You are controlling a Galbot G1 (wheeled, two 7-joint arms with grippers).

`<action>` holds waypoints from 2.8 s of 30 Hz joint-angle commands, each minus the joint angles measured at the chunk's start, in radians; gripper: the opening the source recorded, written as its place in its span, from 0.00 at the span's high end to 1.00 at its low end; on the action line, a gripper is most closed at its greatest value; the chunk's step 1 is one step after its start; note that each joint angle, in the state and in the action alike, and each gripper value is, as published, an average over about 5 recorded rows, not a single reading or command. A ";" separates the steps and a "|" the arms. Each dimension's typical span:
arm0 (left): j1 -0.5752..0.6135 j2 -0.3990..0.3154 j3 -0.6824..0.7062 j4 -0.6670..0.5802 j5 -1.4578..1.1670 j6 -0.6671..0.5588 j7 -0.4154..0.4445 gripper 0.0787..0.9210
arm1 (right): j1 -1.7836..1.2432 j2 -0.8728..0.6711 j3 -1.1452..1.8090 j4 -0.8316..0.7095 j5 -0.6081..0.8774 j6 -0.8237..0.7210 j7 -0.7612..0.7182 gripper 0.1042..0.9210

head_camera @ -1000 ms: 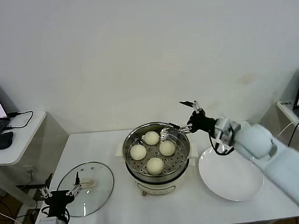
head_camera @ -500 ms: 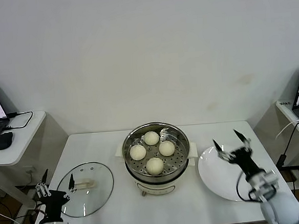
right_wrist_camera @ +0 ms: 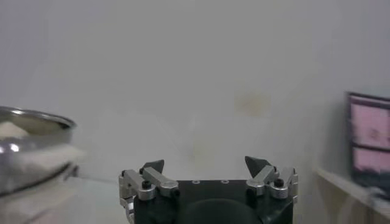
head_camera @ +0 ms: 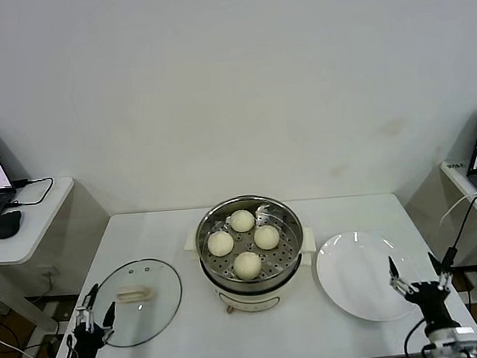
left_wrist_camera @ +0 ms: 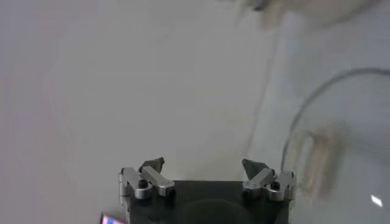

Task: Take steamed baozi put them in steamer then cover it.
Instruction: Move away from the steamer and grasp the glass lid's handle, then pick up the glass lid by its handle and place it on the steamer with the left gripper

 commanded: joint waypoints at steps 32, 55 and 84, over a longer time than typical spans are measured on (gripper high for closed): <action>-0.405 0.073 0.217 0.370 0.152 -0.001 0.027 0.12 | -0.079 0.114 0.055 -0.019 -0.054 0.034 0.023 0.12; -0.406 0.063 0.218 0.385 0.061 -0.004 -0.001 0.69 | -0.082 0.116 0.042 -0.016 -0.065 0.033 0.021 0.12; -0.367 0.275 0.234 -0.338 -0.242 0.403 0.334 0.93 | -0.123 0.118 -0.044 0.018 -0.190 0.107 0.026 0.12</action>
